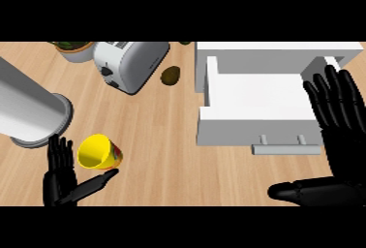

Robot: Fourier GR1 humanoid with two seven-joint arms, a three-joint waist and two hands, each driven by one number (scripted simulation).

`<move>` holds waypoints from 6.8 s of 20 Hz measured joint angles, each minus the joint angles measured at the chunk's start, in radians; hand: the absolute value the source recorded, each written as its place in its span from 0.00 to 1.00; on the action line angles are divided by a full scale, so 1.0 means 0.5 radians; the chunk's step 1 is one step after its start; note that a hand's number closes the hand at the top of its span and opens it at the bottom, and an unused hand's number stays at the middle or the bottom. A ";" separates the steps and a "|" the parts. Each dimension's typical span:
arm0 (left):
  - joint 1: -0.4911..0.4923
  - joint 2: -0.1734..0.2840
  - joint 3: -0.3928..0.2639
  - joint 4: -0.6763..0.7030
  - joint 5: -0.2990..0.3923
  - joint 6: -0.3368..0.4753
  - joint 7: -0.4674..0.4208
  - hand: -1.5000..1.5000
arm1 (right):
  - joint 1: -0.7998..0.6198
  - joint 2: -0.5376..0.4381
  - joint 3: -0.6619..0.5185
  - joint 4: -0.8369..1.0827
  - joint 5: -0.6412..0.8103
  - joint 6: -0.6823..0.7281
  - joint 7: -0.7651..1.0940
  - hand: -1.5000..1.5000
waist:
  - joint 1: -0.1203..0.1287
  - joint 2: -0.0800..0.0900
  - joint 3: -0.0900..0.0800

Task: Pick up the cup, place it into the drawer and close the drawer

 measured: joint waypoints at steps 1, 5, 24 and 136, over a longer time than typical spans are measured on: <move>-0.029 -0.011 0.006 0.069 -0.004 0.005 -0.046 0.00 | -0.005 0.000 0.002 0.007 -0.002 0.002 0.006 0.00 | 0.000 0.000 0.000; -0.105 0.008 0.060 0.234 0.022 -0.020 -0.121 0.00 | -0.032 -0.005 0.005 0.008 0.004 0.001 0.027 0.00 | -0.001 0.000 0.000; -0.370 0.079 0.186 0.886 0.123 -0.257 -0.520 0.00 | -0.022 -0.025 -0.031 -0.051 -0.046 0.030 0.076 0.00 | -0.003 0.000 0.000; -2.842 -0.054 -1.134 1.725 0.705 0.397 0.394 1.00 | -0.089 -0.058 -0.086 0.116 -0.096 0.145 -0.020 0.00 | -0.164 0.036 0.003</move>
